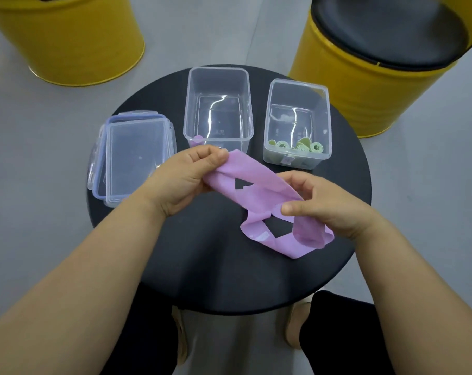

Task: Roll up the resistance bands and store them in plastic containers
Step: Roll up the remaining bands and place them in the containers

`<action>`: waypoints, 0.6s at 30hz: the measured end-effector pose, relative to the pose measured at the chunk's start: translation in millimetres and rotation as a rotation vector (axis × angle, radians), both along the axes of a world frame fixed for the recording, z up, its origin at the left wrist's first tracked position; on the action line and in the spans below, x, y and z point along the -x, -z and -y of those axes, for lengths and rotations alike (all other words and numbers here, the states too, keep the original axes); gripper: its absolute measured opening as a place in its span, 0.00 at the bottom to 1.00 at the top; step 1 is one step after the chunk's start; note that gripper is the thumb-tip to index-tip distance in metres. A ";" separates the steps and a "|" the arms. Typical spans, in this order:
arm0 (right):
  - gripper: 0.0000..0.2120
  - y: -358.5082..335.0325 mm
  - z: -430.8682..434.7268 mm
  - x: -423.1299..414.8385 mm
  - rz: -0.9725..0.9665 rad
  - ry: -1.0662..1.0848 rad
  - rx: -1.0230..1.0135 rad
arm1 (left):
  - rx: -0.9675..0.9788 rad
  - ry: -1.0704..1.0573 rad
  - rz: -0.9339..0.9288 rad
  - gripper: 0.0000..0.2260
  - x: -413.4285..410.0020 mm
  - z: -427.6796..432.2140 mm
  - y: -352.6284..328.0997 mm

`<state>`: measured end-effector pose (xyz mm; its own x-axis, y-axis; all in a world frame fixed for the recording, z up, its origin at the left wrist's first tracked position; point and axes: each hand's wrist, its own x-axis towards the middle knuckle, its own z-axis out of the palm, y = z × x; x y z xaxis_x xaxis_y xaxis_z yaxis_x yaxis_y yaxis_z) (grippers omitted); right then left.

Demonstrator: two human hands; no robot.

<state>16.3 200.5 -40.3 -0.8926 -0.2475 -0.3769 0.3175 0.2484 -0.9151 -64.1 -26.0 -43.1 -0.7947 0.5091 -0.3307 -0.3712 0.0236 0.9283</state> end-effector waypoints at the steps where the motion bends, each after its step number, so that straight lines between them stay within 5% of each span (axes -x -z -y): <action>1: 0.15 -6.7 1.9 -3.9 -0.013 0.014 -0.018 | 0.029 -0.004 -0.015 0.11 -5.7 0.7 -5.0; 3: 0.02 -19.1 6.2 -14.5 -0.048 0.097 -0.046 | 0.125 0.016 -0.085 0.10 -17.9 2.9 -18.7; 8: 0.14 -54.5 6.7 -50.9 -0.098 0.104 -0.058 | 0.298 0.131 -0.239 0.16 -48.1 13.1 -65.2; 10: 0.14 -73.9 5.4 -67.2 -0.121 0.145 -0.029 | 0.323 0.294 -0.258 0.09 -58.5 20.8 -88.4; 13: 0.11 -100.4 6.0 -93.0 -0.169 0.186 -0.038 | 0.463 0.446 -0.359 0.13 -76.4 30.4 -120.5; 18: 0.12 -132.0 13.1 -130.2 -0.208 0.257 0.042 | 0.552 0.237 -0.654 0.05 -109.1 32.3 -163.9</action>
<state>146.5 187.4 91.7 -0.9846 -0.0152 -0.1740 0.1700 0.1450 -0.9747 45.0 -58.4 120.8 -0.8043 0.5867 -0.0941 0.3013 0.5391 0.7865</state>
